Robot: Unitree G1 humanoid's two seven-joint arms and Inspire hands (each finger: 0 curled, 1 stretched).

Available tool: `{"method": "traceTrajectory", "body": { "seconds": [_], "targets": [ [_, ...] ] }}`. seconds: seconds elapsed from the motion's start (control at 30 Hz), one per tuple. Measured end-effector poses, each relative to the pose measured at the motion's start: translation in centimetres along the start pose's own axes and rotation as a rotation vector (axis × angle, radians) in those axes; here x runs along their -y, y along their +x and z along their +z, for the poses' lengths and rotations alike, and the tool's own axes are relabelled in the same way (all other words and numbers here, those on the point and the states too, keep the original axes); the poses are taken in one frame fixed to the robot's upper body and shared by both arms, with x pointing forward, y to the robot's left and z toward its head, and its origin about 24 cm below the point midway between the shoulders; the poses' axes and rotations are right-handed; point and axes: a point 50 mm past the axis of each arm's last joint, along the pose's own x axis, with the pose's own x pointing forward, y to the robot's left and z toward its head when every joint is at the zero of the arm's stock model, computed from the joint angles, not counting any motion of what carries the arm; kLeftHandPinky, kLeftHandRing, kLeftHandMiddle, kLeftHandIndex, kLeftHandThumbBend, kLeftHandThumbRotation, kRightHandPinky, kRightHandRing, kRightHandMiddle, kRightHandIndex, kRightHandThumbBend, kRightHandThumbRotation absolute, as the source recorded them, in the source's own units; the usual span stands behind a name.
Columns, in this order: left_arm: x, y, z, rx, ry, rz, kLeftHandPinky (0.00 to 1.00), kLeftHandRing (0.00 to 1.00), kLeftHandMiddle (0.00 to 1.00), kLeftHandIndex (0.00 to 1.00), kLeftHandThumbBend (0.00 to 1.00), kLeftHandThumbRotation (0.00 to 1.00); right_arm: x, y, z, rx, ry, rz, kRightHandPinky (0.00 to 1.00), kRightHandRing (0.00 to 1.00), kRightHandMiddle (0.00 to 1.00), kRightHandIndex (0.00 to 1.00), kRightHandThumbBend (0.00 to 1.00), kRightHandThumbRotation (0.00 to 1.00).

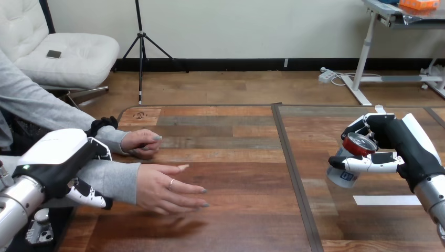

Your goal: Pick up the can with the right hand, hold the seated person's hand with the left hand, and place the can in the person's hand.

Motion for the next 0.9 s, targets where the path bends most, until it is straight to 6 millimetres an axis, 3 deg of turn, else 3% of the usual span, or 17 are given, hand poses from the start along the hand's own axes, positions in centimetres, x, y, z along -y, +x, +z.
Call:
{"method": "traceTrajectory", "body": {
  "seconds": [0.33,0.5,0.9],
  "targets": [
    [-0.13,0.02,0.12,0.006,-0.007,0.006,0.31,0.35,0.43,0.45,0.63,0.00,0.00,0.00,-0.03,-0.003,0.001,-0.001,0.19,0.24,0.33,0.44,0.79,0.00],
    [-0.32,0.03,0.16,0.006,-0.021,0.001,0.28,0.34,0.42,0.45,0.56,0.00,0.01,0.00,-0.03,-0.003,0.001,-0.001,0.24,0.29,0.37,0.44,0.78,0.00],
    [-0.59,-0.08,0.53,-0.009,-0.034,-0.003,0.27,0.32,0.41,0.45,0.52,0.00,0.01,0.00,-0.02,-0.002,0.002,-0.001,0.26,0.30,0.38,0.43,0.78,0.00]
  ]
}}
